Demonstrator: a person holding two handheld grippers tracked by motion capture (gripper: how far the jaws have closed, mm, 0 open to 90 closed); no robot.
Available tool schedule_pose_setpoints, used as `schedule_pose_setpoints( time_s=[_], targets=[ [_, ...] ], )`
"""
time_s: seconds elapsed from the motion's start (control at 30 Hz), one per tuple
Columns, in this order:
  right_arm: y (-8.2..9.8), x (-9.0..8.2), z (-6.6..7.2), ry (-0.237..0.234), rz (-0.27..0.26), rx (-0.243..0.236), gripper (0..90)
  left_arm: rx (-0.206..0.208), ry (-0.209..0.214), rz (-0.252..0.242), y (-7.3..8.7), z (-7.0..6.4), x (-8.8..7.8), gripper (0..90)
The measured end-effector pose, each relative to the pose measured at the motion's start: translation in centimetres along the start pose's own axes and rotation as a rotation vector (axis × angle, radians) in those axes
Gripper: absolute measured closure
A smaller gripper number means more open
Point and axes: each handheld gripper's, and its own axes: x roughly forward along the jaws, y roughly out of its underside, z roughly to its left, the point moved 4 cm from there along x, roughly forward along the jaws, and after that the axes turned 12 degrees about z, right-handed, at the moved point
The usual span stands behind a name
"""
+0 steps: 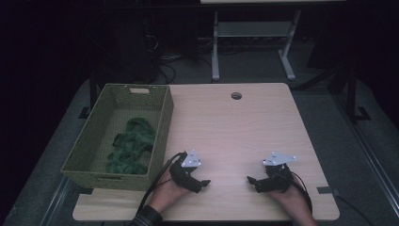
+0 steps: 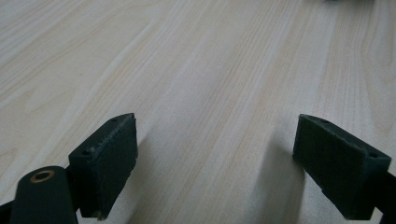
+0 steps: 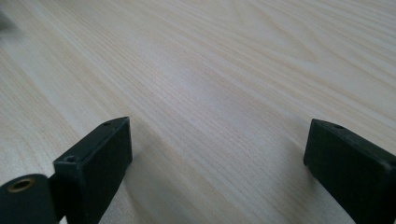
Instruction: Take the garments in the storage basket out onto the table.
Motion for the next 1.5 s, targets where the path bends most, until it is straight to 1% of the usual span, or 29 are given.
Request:
schedule_pose_setpoints(
  time_s=[0.03, 0.07, 0.17, 0.27, 0.4, 0.43, 0.47, 0.57, 0.6, 0.63, 0.73, 0.87, 0.97, 1.0, 1.13, 1.27, 1.37, 1.5],
  targets=[
    [0.0, 0.0, 0.0, 0.000, 0.001, 0.001, 7.4, 0.000, 0.000, 0.000, 0.0, 0.0, 0.0, 13.2],
    [0.0, 0.0, 0.0, 0.000, 0.000, 0.001, 7.4, 0.006, 0.003, 0.011, 0.0, 0.0, -0.1, 13.3],
    [0.0, 0.0, 0.0, 0.000, 0.001, 0.000, 7.4, 0.000, 0.017, 0.005, -0.1, -0.1, -0.3, 13.3],
    [0.0, 0.0, 0.0, 0.002, -0.003, -0.004, 7.4, -0.003, 0.015, 0.009, -0.4, -0.1, -0.5, 13.4],
    [0.0, 0.0, 0.0, 0.000, 0.000, 0.001, 7.4, 0.010, 0.009, 0.026, -0.6, 0.0, -0.8, 13.5],
    [0.0, 0.0, 0.0, 0.000, 0.000, 0.001, 7.4, 0.005, 0.006, 0.026, -0.7, 0.0, -0.9, 13.5],
    [0.0, 0.0, 0.0, 0.000, 0.000, 0.000, 7.4, 0.011, 0.005, 0.028, -0.8, 0.0, -1.0, 13.5],
    [0.0, 0.0, 0.0, 0.000, 0.000, 0.000, 7.4, 0.007, 0.002, 0.022, -1.1, 0.1, -1.3, 13.6],
    [0.0, 0.0, 0.0, 0.000, 0.000, 0.000, 7.4, 0.006, 0.002, 0.028, -1.2, 0.0, -1.4, 13.6],
    [0.0, 0.0, 0.0, 0.000, 0.000, 0.000, 7.4, 0.007, -0.007, 0.025, -1.2, 0.0, -1.4, 13.6],
    [0.0, 0.0, 0.0, 0.000, 0.000, 0.001, 7.4, -0.001, 0.001, 0.026, -1.4, 0.2, -1.6, 13.6],
    [0.0, 0.0, 0.0, -0.001, 0.001, 0.001, 7.4, 0.009, -0.002, 0.033, -1.7, 0.2, -2.0, 13.6],
    [0.0, 0.0, 0.0, 0.000, 0.000, 0.000, 7.4, 0.005, 0.000, 0.031, -1.9, 0.2, -2.2, 13.6],
    [0.0, 0.0, 0.0, 0.000, 0.001, 0.000, 7.4, 0.012, 0.002, 0.037, -1.9, 0.3, -2.3, 13.6],
    [0.0, 0.0, 0.0, -0.001, -0.002, 0.002, 7.4, 0.013, 0.010, 0.035, -2.1, 0.1, -2.6, 13.8],
    [0.0, 0.0, 0.0, 0.000, -0.001, 0.002, 7.4, 0.014, 0.007, 0.034, -2.4, 0.2, -3.0, 13.7],
    [0.0, 0.0, 0.0, 0.000, -0.001, 0.001, 7.4, 0.002, 0.017, 0.019, -2.5, 0.2, -3.4, 13.8],
    [0.0, 0.0, 0.0, 0.000, -0.001, 0.001, 7.4, 0.003, 0.019, 0.023, -2.9, 0.2, -3.8, 13.7]
  ],
)
